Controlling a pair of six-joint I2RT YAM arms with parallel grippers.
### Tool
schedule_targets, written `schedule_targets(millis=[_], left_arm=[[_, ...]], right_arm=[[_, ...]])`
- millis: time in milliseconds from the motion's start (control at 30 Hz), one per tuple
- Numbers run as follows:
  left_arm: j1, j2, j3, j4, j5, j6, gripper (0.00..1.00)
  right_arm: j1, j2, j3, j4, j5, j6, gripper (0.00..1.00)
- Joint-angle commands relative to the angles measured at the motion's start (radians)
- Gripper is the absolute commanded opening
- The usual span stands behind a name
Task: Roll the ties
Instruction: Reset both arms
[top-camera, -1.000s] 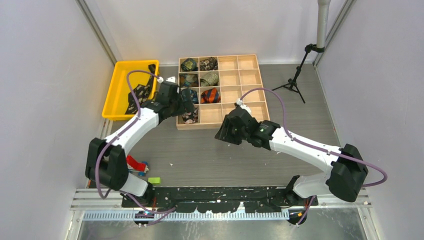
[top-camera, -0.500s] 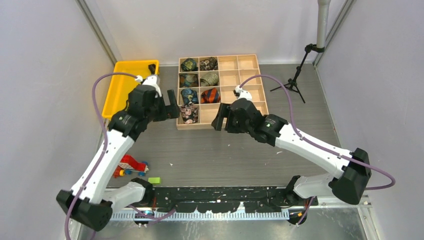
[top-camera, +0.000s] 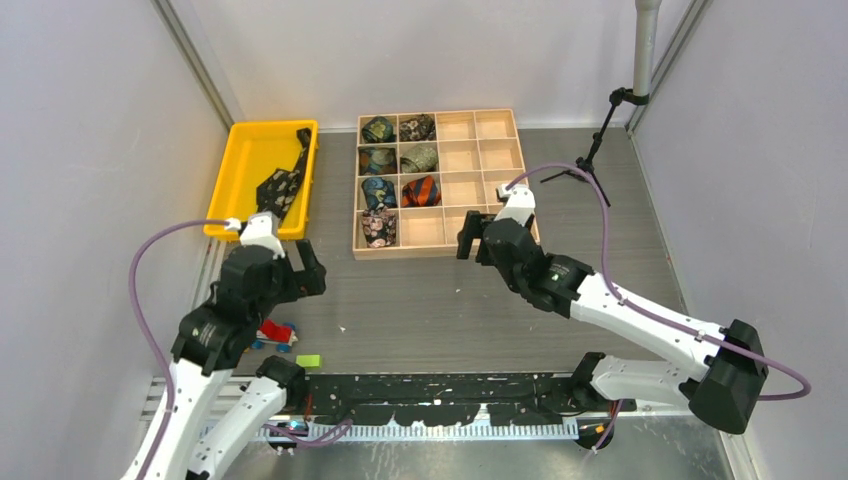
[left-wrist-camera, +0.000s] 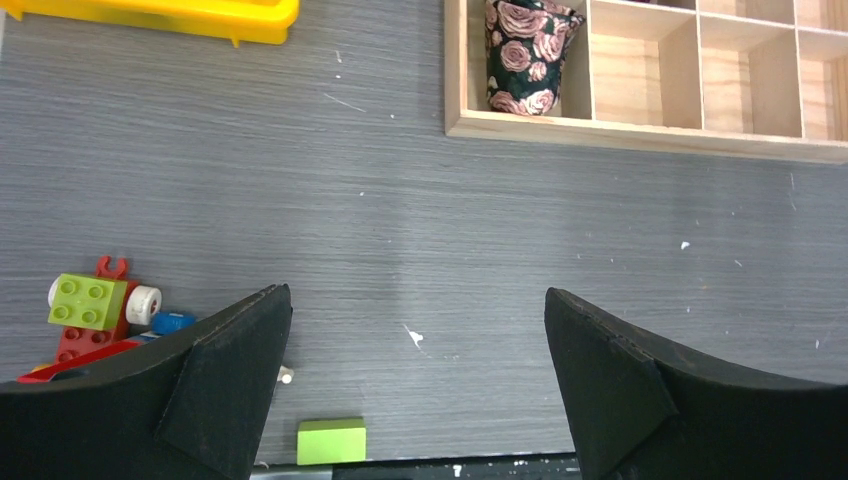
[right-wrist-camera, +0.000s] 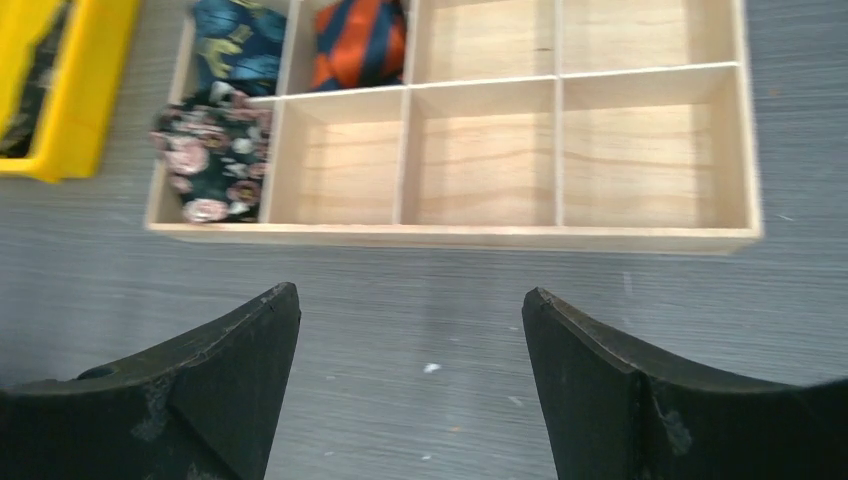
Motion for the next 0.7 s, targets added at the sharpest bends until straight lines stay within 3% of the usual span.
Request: schedule_targets(millis=[0, 133, 400, 667], left_arm=[[0.002, -0.116, -0.102, 0.042, -0.051, -0.019, 1.00], [0.001, -0.167, -0.144, 0.049, -0.047, -0.030, 1.00], [0.004, -0.173, -0.157, 0.055, -0.091, -0.009, 1.00], [0.005, -0.171, -0.161, 0.059, -0.087, -0.006, 1.00]], right_arm=[[0.003, -0.045, -0.101, 0.154, 0.180, -0.097, 0.87], [0.003, -0.074, -0.165, 0.190, 0.213, -0.102, 0.91], [0.003, -0.103, -0.216, 0.259, 0.137, -0.146, 0.98], [-0.004, -0.112, -0.240, 0.284, 0.113, -0.148, 0.95]])
